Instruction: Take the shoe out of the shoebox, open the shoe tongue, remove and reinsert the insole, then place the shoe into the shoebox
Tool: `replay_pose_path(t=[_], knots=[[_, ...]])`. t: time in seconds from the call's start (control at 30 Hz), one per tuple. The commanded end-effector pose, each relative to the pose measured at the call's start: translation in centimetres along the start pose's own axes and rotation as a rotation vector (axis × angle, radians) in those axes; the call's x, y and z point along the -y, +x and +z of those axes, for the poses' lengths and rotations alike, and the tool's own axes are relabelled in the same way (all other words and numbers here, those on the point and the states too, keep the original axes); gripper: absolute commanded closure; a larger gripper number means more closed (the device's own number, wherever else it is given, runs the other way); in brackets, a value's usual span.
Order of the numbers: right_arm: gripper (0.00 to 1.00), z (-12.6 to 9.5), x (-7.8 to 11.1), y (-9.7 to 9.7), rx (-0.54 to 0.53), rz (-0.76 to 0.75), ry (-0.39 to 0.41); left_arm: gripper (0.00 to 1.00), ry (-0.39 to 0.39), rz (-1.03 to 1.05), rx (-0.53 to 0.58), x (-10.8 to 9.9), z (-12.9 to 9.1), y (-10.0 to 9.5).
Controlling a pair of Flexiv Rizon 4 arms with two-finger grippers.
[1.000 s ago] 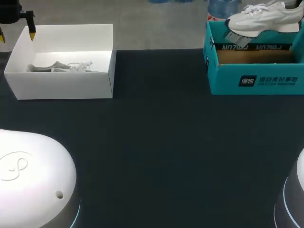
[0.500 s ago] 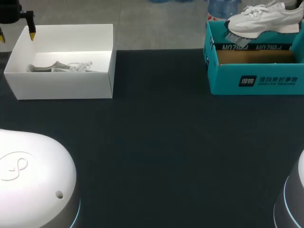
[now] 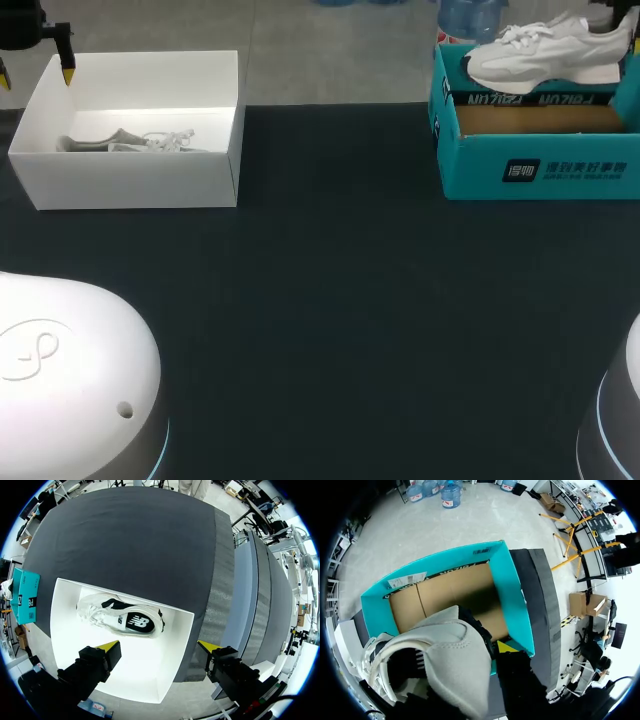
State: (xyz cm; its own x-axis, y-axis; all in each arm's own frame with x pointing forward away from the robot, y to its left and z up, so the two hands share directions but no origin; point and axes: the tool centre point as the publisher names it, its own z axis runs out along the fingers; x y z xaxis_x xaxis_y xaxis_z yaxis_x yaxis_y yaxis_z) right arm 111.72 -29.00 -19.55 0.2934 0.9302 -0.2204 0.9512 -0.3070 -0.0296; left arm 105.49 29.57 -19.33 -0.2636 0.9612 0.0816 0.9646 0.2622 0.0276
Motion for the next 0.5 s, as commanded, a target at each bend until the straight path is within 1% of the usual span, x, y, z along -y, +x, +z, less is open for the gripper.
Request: replay_pose_path(t=[0.03, 0.2, 0.27, 0.5], knots=[[1.00, -0.8, 6.8, 1.0, 0.019, -0.010, -0.154, 0.00, -0.004, 0.000, -0.002, 0.2, 0.0, 0.0], [1.00, -1.9, 10.3, 2.3, 0.019, -0.017, -0.191, 0.00, -0.004, 0.000, -0.002, 0.2, 0.0, 0.0], [1.00, -2.2, 11.6, 2.9, 0.014, -0.017, -0.195, 0.00, -0.004, 0.000, -0.002, 0.2, 0.0, 0.0], [1.00, -3.2, 15.8, 4.8, -0.006, -0.038, -0.220, 0.00, -0.004, 0.000, -0.002, 0.2, 0.0, 0.0]])
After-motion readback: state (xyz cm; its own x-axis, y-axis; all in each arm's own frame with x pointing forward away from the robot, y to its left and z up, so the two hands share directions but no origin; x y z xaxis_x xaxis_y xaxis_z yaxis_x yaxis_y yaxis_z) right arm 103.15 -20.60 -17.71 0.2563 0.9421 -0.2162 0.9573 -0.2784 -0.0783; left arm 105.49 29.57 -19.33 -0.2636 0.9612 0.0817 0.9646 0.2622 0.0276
